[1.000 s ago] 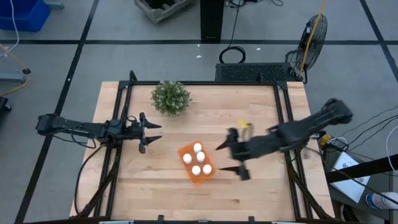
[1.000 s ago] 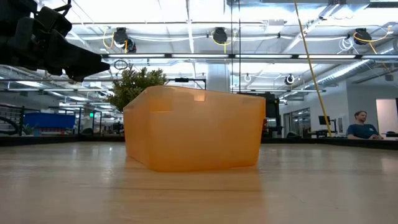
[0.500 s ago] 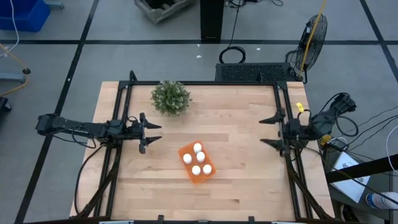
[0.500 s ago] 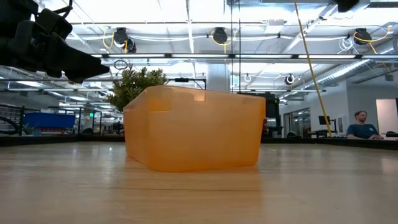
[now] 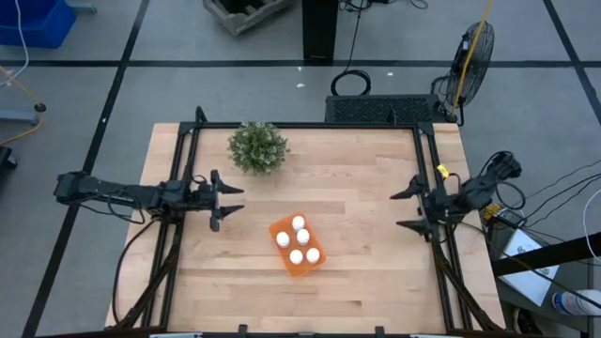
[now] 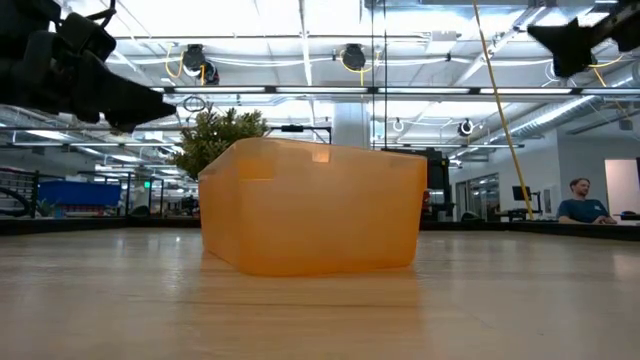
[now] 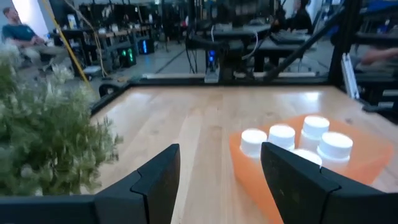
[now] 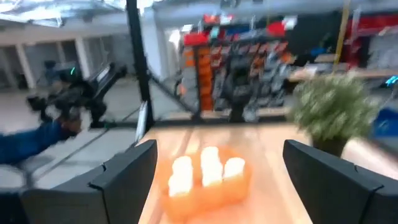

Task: Pick and place pill bottles into a basket
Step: Return to Home Position

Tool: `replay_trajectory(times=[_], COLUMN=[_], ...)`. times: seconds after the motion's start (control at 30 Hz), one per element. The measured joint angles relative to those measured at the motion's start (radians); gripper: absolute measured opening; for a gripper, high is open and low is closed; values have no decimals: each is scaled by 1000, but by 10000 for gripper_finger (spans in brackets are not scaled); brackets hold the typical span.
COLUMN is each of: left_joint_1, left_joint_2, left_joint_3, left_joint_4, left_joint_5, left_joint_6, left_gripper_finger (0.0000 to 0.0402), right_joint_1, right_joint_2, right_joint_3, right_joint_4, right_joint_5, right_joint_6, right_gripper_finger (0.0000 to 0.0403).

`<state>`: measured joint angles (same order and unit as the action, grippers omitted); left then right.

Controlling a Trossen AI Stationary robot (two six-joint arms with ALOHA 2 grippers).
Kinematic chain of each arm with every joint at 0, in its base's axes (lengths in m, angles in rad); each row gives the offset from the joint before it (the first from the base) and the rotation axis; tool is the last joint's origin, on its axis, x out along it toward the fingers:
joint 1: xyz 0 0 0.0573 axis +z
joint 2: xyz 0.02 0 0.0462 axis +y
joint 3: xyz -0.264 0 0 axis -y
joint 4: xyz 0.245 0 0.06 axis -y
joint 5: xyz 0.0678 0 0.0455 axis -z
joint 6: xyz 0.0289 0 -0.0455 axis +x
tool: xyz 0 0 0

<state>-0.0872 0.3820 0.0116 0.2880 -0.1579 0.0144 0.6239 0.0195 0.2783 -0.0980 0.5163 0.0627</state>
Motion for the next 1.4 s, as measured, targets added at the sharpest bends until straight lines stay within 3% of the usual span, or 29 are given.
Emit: replay_trajectory(times=[0.23,0.4,0.53,0.6,0.7,0.8,1.1,1.4], left_joint_1=[0,0,0,0,0,0,0,0], left_joint_2=[-1,-2,-2,-3,-3,-3,-3,-3], left_joint_3=[0,0,0,0,0,0,0,0], left_joint_4=[60,93,92,92,105,112,106,80], left_joint_5=[0,0,1,1,1,1,0,-6], left_joint_6=[10,8,-2,-24,-44,-44,-19,-17], left_gripper_finger=[230,230,230,230,230,230,230,230], right_joint_1=[-1,-1,-2,-8,-43,-105,-379,-683], right_joint_2=[-8,-10,-7,-9,-6,-7,71,218], right_joint_3=[-151,-258,-259,-259,-260,-260,-262,-262], right_joint_4=[48,288,290,300,284,265,254,365], right_joint_5=[-86,-232,-325,-331,-255,-220,-267,-564], right_joint_6=[79,47,1,-32,-74,-75,1,42], right_gripper_finger=[338,338,338,338,338,338,338,338])
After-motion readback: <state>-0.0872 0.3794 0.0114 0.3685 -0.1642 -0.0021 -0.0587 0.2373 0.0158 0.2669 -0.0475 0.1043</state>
